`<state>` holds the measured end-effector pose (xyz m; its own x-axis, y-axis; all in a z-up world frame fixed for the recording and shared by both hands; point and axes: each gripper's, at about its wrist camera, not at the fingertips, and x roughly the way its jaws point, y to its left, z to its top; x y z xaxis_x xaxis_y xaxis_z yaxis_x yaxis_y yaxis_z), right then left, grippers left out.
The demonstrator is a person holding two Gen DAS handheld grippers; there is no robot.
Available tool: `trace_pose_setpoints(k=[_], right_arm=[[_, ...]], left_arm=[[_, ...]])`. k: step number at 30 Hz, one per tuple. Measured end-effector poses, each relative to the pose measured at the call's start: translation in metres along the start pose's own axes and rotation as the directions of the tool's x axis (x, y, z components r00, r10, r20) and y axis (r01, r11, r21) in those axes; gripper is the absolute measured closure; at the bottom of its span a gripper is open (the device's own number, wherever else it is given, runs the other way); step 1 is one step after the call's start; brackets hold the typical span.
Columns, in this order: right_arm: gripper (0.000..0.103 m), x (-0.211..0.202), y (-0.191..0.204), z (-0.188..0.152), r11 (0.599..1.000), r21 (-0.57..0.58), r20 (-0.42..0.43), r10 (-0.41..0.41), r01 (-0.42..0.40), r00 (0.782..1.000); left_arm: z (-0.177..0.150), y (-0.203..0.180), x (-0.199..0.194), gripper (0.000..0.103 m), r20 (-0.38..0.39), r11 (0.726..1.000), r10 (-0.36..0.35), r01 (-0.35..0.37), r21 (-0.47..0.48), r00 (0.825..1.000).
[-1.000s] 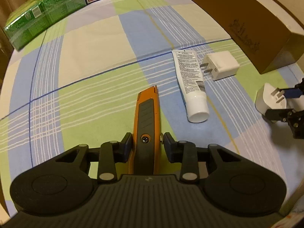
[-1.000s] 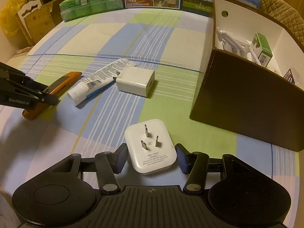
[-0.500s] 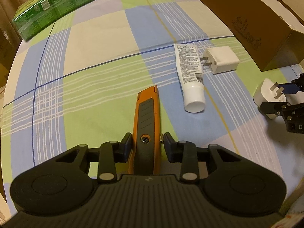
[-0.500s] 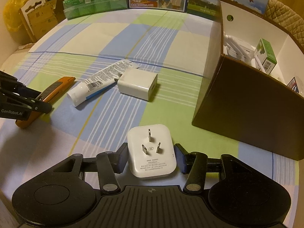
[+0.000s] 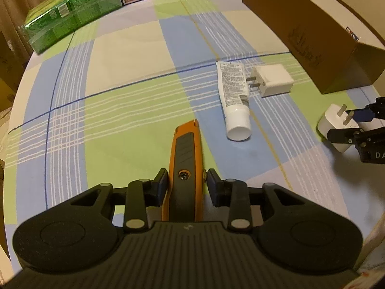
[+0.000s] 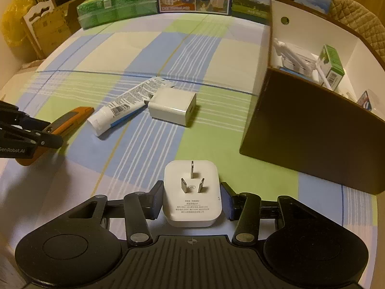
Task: Organize rigid objects
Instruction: 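Carry the orange knife and white plug adapter over the open brown box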
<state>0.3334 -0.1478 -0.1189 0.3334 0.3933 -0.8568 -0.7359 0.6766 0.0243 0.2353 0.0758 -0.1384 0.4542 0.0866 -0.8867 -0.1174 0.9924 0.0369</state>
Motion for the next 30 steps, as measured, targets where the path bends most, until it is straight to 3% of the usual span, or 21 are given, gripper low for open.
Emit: trace_pose_setpoints(k=[12,30], right_arm=[[0.058,-0.021,0.004,-0.001,1.000,0.006,0.042,0.029,-0.029,0.999],[0.058,-0.073,-0.007,0.010,0.998,0.043,0.138,0.041,-0.047,0.990]], left_arm=[[-0.001,-0.002,-0.019,0.073,0.023,0.999,-0.030,0.031,-0.043,0.999],[0.039,-0.033,-0.083,0.073,0.182,0.995,-0.098,0.095,0.026,0.978]])
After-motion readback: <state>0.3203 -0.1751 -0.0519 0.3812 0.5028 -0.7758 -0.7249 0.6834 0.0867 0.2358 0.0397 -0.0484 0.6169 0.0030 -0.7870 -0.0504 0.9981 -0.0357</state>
